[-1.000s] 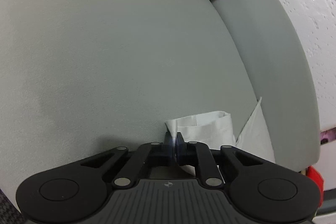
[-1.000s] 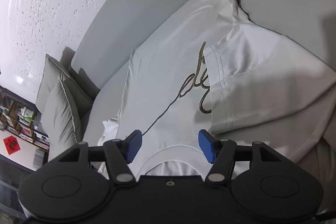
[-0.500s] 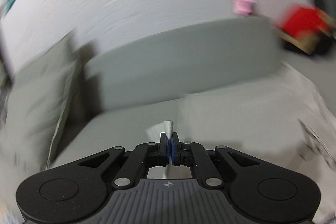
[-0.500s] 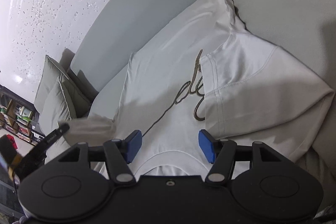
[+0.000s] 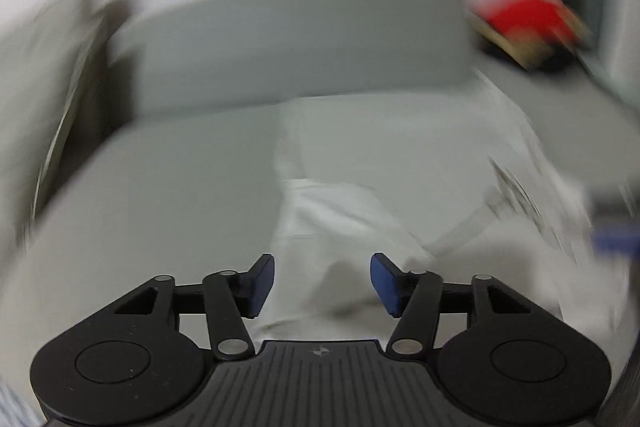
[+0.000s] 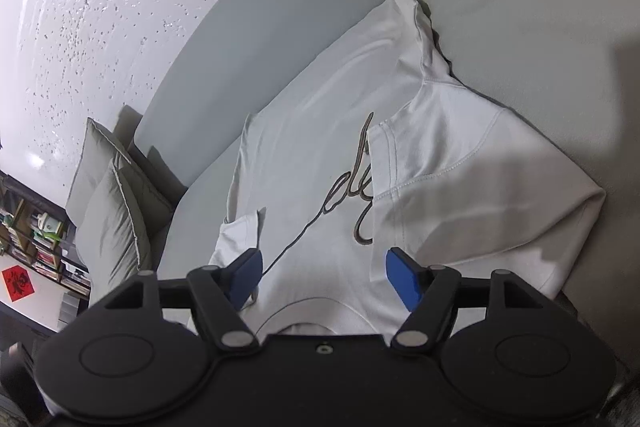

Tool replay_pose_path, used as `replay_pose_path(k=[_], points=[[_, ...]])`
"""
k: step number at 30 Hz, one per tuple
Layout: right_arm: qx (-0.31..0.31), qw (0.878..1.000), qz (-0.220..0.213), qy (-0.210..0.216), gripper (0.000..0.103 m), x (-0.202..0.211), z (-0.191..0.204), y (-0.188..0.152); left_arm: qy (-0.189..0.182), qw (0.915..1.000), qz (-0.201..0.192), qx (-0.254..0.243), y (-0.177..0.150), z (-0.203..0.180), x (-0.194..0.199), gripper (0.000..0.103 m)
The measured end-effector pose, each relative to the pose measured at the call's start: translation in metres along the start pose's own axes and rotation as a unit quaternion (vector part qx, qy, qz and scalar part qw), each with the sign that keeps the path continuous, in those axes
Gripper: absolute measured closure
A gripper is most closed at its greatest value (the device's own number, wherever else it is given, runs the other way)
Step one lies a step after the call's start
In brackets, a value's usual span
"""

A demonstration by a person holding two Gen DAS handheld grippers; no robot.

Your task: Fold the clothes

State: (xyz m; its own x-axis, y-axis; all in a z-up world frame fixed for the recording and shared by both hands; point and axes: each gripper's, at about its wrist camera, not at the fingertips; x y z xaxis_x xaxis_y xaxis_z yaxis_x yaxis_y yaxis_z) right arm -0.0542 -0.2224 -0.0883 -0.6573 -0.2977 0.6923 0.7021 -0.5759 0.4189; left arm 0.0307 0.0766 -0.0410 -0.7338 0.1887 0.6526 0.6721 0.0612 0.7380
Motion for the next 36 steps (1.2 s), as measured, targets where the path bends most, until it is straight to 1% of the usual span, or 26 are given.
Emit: replay_pose_path(k=[1,2,3,5,6,9,12,14,16,17,18,19,21,22,24,26,27,28,29,31,32,34,36], points=[[-0.002,1.0,0.001,0.0,0.036,-0.001,0.0,0.0,-0.001,0.9983,0.002,0.059,-0.001,0.02,-0.002,0.057],[-0.003,1.0,0.003,0.0,0.036,-0.001,0.0,-0.001,-0.002,0.9931,0.004,0.117,-0.001,0.04,-0.003,0.059],[-0.004,1.0,0.004,0.0,0.036,-0.002,0.0,-0.001,-0.008,0.9855,0.008,0.169,-0.003,0.057,-0.006,0.059],[-0.003,1.0,0.006,-0.003,0.036,-0.003,0.001,-0.002,-0.039,0.9705,0.026,0.236,-0.009,0.077,-0.012,0.063],[0.001,1.0,0.005,-0.005,0.036,-0.003,0.002,-0.003,-0.046,0.9669,0.038,0.248,-0.012,0.079,-0.015,0.064],[0.004,1.0,0.003,-0.012,0.036,-0.004,0.003,-0.003,-0.053,0.9624,0.058,0.26,-0.014,0.08,-0.026,0.064],[-0.001,1.0,0.006,-0.014,0.036,-0.006,0.001,-0.004,-0.067,0.9546,0.064,0.283,-0.012,0.084,-0.036,0.063],[-0.001,1.0,0.008,-0.018,0.036,-0.007,0.0,-0.004,-0.077,0.9524,0.066,0.288,-0.01,0.084,-0.044,0.064],[0.002,1.0,0.007,-0.023,0.036,-0.008,0.0,-0.005,-0.085,0.9526,0.068,0.284,-0.005,0.087,-0.052,0.066],[0.003,1.0,0.006,-0.026,0.036,-0.008,0.0,-0.005,-0.087,0.9531,0.068,0.282,-0.004,0.087,-0.055,0.069],[0.003,1.0,0.006,-0.029,0.036,-0.008,-0.001,-0.005,-0.085,0.9538,0.069,0.28,-0.004,0.088,-0.058,0.082],[0.002,0.999,0.006,-0.032,0.036,-0.009,-0.001,-0.005,-0.08,0.954,0.071,0.28,-0.005,0.089,-0.059,0.099],[0.002,0.999,0.005,-0.035,0.036,-0.009,-0.002,-0.005,-0.073,0.9524,0.068,0.288,-0.007,0.092,-0.058,0.099],[0.002,0.999,0.004,-0.036,0.036,-0.009,-0.002,-0.006,-0.066,0.9546,0.064,0.283,-0.007,0.09,-0.054,0.1],[0.002,0.999,0.003,-0.038,0.036,-0.008,-0.001,-0.006,-0.034,0.9657,0.061,0.25,-0.005,0.082,-0.046,0.101],[0.003,0.999,0.003,-0.039,0.036,-0.007,-0.002,-0.007,-0.001,0.9744,0.061,0.216,-0.004,0.074,-0.04,0.101],[0.003,0.999,0.003,-0.039,0.036,-0.007,-0.002,-0.007,0.008,0.9767,0.066,0.204,-0.004,0.071,-0.041,0.1],[0.005,0.999,0.003,-0.04,0.036,-0.007,-0.001,-0.007,0.017,0.9788,0.07,0.192,-0.004,0.069,-0.041,0.097],[0.007,0.999,0.003,-0.042,0.036,-0.007,-0.001,-0.006,0.024,0.9808,0.072,0.18,-0.003,0.067,-0.042,0.097],[0.013,0.999,-0.001,-0.047,0.036,-0.005,0.0,-0.007,0.027,0.9855,0.062,0.156,0.003,0.06,-0.039,0.096],[0.02,0.998,-0.012,-0.051,0.036,0.0,0.002,-0.007,0.028,0.9876,0.058,0.144,0.006,0.056,-0.038,0.096],[0.038,0.997,-0.038,-0.06,0.036,0.01,0.004,-0.003,0.031,0.9912,0.048,0.119,0.012,0.049,-0.036,0.09],[0.059,0.994,-0.054,-0.08,0.036,0.011,0.007,0.01,0.034,0.9941,0.039,0.095,0.018,0.042,-0.034,0.086]])
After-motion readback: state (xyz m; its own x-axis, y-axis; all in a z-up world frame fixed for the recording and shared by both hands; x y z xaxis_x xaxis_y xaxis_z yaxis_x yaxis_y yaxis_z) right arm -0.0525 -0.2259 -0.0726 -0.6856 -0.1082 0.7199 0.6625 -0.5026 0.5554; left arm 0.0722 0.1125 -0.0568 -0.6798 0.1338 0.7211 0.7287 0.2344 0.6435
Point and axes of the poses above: each gripper's, at about its wrist camera, not at the fingertips, and x roughly against the way its jaws point, z to its left, y to its top, and after that the axes turned 11 degrees about -y, right-handed
